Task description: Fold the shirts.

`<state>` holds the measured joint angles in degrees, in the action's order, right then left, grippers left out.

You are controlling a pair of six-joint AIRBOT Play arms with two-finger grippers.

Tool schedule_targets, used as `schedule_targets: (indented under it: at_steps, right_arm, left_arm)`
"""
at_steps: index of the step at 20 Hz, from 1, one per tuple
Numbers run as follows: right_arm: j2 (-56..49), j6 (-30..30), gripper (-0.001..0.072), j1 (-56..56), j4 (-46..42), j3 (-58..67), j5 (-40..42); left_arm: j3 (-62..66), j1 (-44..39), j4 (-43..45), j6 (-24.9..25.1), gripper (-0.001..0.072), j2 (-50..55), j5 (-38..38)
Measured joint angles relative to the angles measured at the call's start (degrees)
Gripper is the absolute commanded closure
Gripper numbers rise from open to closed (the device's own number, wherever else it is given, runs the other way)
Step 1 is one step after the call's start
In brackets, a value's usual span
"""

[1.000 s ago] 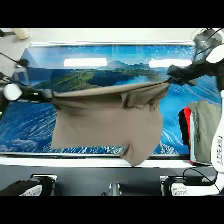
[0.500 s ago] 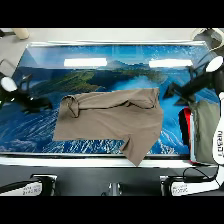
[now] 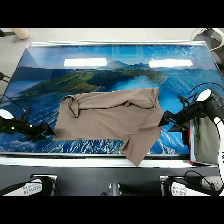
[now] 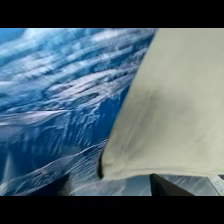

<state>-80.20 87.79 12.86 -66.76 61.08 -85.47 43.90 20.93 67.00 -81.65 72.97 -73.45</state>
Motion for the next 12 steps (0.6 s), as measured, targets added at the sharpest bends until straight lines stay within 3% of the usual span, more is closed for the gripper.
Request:
schedule_targets:
  at_steps: [6, 7, 9, 12]
  right_arm:
    - [0.5, -0.8, 0.0176, 0.0, -0.1, -1.6, 0.1]
    - [0.5, -0.8, 0.0176, 0.0, -0.3, -1.7, 0.2]
    - [0.5, -0.9, 0.0176, 0.0, -1.4, -1.9, 0.2]
    - [0.5, -0.9, 0.0177, 0.1, -2.3, -3.5, 1.0]
  left_arm:
    - [-2.6, -3.0, -2.9, 0.4, 0.0133, 1.6, 3.2]
    - [-2.8, -3.5, -3.0, 0.1, 0.0355, 2.0, 3.8]
    - [-3.0, -4.3, -3.0, -0.7, 0.0638, 2.9, 5.6]
    - [-3.1, -4.8, -3.2, -1.7, 0.067, 3.3, 6.8]
